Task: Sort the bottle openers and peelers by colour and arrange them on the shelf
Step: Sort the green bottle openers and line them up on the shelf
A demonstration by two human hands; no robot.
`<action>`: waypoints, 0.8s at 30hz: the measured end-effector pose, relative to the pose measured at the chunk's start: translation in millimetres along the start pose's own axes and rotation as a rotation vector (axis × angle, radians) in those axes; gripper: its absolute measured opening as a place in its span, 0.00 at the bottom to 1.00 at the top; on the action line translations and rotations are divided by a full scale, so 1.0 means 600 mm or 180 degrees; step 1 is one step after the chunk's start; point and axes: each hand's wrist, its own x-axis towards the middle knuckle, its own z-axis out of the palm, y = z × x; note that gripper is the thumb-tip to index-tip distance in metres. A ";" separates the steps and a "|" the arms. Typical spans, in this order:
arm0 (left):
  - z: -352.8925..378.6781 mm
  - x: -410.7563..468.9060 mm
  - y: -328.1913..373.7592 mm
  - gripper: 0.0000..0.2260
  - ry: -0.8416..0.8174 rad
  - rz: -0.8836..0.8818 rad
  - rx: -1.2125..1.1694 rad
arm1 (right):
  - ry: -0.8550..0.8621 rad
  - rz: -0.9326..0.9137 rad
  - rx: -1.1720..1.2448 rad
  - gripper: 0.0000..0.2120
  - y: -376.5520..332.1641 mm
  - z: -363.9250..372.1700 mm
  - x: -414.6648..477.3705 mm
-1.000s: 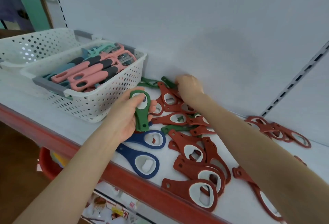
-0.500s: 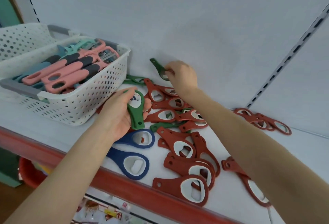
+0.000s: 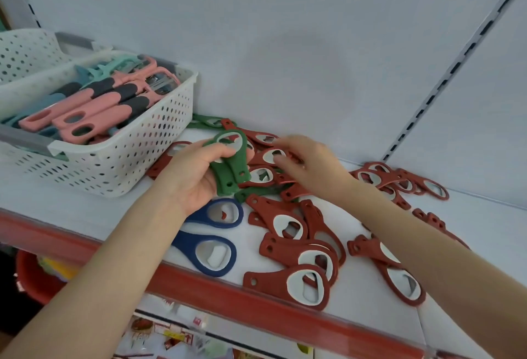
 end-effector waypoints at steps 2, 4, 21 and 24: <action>-0.002 -0.002 0.001 0.07 0.0001 -0.0027 -0.0188 | -0.0686 0.0100 -0.0539 0.15 0.011 0.001 -0.016; -0.002 -0.003 -0.001 0.08 -0.0028 -0.0058 -0.0344 | -0.0982 0.0187 -0.0549 0.16 0.011 -0.007 -0.033; 0.001 -0.001 -0.011 0.11 -0.0034 0.0184 0.0062 | -0.0811 0.0635 -0.0753 0.14 0.013 -0.004 0.003; -0.001 -0.002 -0.011 0.12 -0.0036 0.0194 0.0084 | -0.0730 0.0725 -0.0550 0.08 0.019 -0.002 0.011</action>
